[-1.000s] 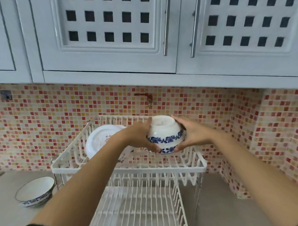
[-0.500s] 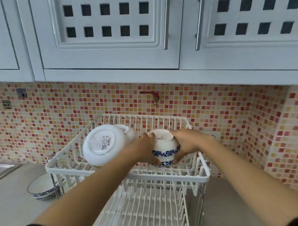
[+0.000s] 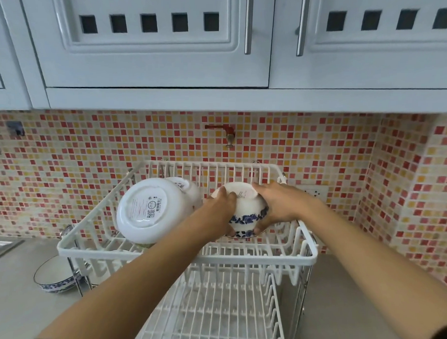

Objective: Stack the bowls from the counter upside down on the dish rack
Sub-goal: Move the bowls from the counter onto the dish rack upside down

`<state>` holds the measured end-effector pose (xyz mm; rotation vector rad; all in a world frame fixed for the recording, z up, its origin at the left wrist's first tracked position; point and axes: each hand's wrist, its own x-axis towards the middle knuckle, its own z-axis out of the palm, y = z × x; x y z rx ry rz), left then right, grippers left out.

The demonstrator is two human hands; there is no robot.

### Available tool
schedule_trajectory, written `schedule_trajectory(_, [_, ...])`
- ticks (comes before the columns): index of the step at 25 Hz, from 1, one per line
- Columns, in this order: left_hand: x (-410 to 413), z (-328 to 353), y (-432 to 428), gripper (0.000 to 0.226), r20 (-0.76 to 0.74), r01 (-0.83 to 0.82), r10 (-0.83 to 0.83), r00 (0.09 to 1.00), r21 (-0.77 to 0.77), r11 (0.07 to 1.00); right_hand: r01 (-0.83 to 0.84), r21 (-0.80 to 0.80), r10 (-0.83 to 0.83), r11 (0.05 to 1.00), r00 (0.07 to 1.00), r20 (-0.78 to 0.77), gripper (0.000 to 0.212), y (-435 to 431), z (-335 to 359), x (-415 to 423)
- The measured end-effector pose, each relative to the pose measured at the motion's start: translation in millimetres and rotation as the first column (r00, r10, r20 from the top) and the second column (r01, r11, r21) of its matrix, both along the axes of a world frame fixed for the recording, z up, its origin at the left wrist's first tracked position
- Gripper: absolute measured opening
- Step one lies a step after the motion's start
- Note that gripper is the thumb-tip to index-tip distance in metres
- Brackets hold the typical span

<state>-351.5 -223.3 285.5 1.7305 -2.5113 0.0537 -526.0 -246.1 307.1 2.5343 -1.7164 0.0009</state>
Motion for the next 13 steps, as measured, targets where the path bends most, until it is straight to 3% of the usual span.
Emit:
schedule_trajectory(6, [0,9,11,0.088,0.032,-0.004,0.004,0.999,0.000,1.000,0.006,0.085,-0.011,0.996,0.998,0.067,0.119,6,7,2])
schedule_trajectory(8, [1,27,22,0.081,-0.056,0.000,-0.005,0.998,-0.081,0.997,0.009,0.100,-0.018,0.995,0.995,0.095,0.109,13,16,1])
schedule_trajectory(13, [37,79,54,0.065,-0.254,-0.053,-0.016,0.967,-0.263,0.963,0.052,-0.072,-0.044,0.996,0.993,0.110,0.073,41,42,31])
